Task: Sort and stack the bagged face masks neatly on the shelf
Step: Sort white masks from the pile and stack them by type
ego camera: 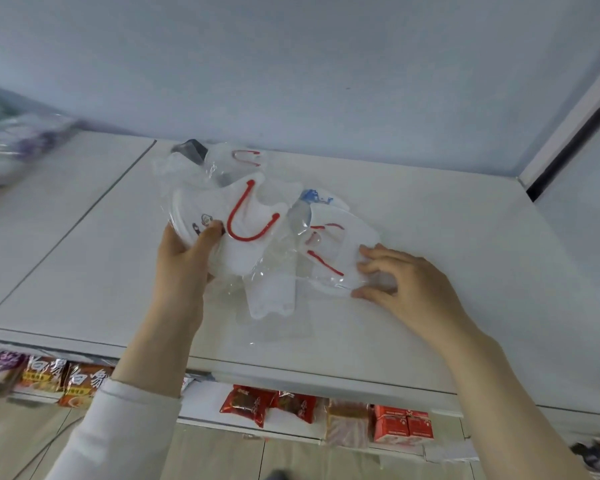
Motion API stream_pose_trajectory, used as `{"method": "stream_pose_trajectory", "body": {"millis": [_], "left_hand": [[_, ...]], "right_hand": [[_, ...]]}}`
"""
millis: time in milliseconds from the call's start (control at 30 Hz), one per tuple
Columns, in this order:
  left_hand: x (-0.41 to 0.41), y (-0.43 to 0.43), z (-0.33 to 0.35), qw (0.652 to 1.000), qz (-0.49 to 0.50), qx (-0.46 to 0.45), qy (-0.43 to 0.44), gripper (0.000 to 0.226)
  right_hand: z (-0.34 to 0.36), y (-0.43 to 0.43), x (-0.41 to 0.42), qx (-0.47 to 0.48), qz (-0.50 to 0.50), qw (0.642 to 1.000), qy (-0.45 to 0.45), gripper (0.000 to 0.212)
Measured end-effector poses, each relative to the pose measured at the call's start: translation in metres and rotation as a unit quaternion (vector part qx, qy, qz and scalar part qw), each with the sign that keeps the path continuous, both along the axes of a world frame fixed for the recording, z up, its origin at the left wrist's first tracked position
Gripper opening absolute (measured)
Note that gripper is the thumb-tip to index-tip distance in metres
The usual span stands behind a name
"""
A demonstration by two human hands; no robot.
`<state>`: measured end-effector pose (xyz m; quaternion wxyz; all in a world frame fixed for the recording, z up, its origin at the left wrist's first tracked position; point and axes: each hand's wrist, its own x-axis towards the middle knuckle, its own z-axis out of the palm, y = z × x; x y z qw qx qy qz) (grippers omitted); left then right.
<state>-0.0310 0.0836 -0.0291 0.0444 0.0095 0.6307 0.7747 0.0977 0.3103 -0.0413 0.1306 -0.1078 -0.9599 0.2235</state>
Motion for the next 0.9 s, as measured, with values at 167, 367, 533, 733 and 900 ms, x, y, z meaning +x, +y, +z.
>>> {"method": "stream_pose_trajectory", "body": {"millis": [167, 367, 533, 733, 900], "left_hand": [[-0.002, -0.001, 0.005, 1.000, 0.014, 0.017, 0.004, 0.020], [0.007, 0.016, 0.006, 1.000, -0.009, 0.027, 0.012, 0.026], [0.034, 0.050, 0.001, 0.997, -0.064, 0.009, 0.031, 0.023], [0.069, 0.081, 0.005, 0.993, -0.081, 0.054, 0.062, 0.030], [0.067, 0.076, 0.008, 0.992, -0.065, 0.034, 0.105, 0.027]], "right_hand": [[0.013, 0.016, 0.016, -0.143, -0.083, 0.972, 0.167, 0.011], [0.046, 0.020, 0.021, -0.526, -0.237, 0.757, 0.306, 0.014], [0.053, 0.009, 0.017, -0.684, -0.216, 0.649, 0.252, 0.012], [0.028, -0.033, 0.001, -0.594, -0.251, 0.741, 0.186, 0.021], [0.019, -0.068, -0.004, -0.370, -0.191, 0.898, 0.143, 0.027]]}}
